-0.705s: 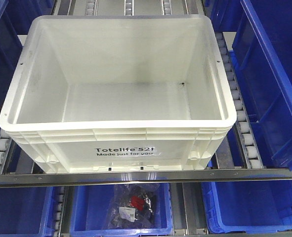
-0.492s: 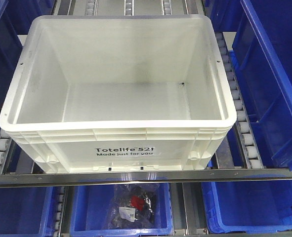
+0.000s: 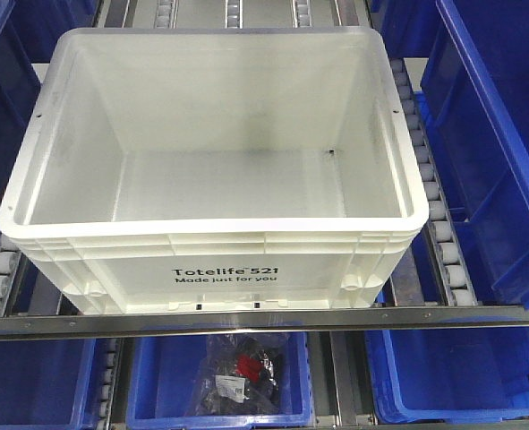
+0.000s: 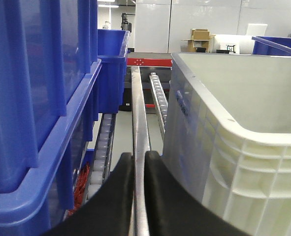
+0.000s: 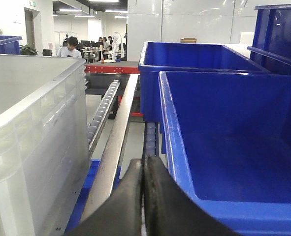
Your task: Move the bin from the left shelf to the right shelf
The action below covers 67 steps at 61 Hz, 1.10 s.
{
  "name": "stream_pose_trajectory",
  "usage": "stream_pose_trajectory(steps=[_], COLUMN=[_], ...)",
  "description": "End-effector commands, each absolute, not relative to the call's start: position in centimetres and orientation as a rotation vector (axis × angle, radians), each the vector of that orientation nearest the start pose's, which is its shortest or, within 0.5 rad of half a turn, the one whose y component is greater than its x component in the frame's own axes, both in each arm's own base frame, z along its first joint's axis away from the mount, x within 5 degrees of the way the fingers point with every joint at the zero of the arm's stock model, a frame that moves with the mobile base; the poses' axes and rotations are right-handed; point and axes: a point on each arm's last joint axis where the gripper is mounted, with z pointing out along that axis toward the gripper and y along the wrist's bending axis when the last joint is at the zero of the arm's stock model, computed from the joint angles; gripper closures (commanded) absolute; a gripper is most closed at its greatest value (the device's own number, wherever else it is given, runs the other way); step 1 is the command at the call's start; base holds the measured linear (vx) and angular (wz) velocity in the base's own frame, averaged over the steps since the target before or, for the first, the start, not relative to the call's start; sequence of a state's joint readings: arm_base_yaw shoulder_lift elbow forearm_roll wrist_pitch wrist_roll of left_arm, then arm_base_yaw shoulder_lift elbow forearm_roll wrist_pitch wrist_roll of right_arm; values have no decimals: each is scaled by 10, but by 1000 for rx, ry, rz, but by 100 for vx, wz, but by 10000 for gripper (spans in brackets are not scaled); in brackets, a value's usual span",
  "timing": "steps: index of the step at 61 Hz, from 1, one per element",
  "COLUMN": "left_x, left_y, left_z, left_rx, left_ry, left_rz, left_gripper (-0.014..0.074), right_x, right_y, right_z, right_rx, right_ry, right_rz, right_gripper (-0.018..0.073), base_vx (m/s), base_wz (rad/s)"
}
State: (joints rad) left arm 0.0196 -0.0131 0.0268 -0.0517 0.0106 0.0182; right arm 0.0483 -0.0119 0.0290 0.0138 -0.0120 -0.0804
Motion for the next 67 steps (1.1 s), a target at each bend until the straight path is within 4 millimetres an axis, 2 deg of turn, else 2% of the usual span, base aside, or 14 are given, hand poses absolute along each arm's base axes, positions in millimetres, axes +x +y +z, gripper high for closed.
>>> stream_pose_trajectory(steps=[1,8,14,28,37,44,53,67], left_x=[53,53,50,21,-2,-6,9,38], left_y=[1,1,1,0,-1,-2,-2,-3], left_z=[220,221,235,312,354,378,395,378], left_rx=[-46,-46,-44,1,16,24,35,46], left_ry=[1392,1378,1334,1163,1175,1275,1480,1791], left_rz=[-27,-27,-25,23,28,23,17,3], left_gripper=[558,558,558,558,558,558,558,558], right_x=[55,54,50,31,28,34,50,76], right_y=[2,2,2,1,2,2,4,5], right_z=[210,214,233,304,341,362,371,352], right_rx=[-83,-65,-15,-24,-36,-45,-88,-104], right_ry=[1403,1361,1300,1225,1282,1376,1552,1808], right_rz=[-24,-7,48,47,41,39,6,15], right_gripper=[568,568,568,568,568,568,568,568], base_vx=[0,0,0,0,0,0,0,0], base_wz=[0,0,0,0,0,0,0,0])
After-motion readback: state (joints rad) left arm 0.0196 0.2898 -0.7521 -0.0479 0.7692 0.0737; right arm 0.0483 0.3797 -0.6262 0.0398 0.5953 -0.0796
